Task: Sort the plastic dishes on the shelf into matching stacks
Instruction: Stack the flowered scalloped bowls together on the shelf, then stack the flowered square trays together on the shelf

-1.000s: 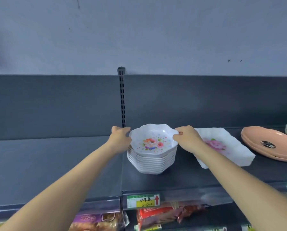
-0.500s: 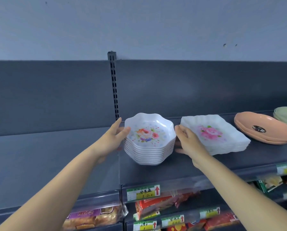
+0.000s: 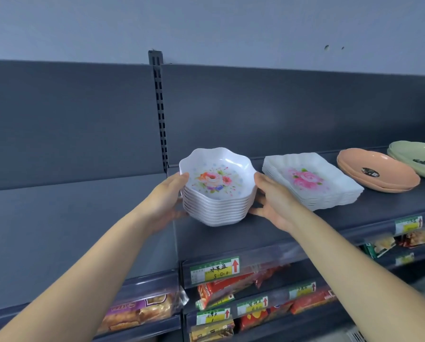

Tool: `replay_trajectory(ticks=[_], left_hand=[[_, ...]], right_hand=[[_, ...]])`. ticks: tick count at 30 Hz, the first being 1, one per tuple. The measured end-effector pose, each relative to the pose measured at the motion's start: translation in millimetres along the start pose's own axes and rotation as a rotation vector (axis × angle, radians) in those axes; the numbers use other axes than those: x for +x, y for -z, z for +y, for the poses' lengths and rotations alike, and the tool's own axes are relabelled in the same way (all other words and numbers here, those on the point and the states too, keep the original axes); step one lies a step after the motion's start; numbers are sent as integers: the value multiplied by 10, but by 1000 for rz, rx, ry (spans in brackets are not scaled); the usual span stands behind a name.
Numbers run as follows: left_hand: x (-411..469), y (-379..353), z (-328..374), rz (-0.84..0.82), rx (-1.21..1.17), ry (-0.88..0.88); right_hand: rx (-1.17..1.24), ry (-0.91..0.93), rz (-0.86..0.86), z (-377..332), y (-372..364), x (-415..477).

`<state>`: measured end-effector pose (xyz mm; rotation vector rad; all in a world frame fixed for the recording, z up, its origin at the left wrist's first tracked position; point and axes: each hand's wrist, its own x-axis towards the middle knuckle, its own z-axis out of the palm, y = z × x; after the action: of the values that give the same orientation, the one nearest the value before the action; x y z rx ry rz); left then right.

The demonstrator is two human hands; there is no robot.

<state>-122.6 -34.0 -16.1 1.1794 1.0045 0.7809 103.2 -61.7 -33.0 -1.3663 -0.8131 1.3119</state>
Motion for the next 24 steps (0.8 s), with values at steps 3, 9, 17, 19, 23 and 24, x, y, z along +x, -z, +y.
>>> replay_trajectory(ticks=[3, 9, 17, 19, 23, 24], left_hand=[[29, 36, -33, -13, 32, -2], [-22, -119, 54, 330, 424, -351], [-143, -1085, 331, 193, 669, -882], [-48, -1353, 281, 111, 697, -838], [232, -1780, 97, 70, 724, -651], [314, -1867, 35, 76, 724, -579]], right_hand=[[-28, -10, 5, -40, -28, -10], [-364, 306, 224, -264, 78, -302], [-463, 431, 540, -546, 1143, -428], [-475, 389, 551, -506, 1461, -402], [-496, 324, 530, -432, 1940, -313], [-499, 300, 507, -410, 2036, -281]])
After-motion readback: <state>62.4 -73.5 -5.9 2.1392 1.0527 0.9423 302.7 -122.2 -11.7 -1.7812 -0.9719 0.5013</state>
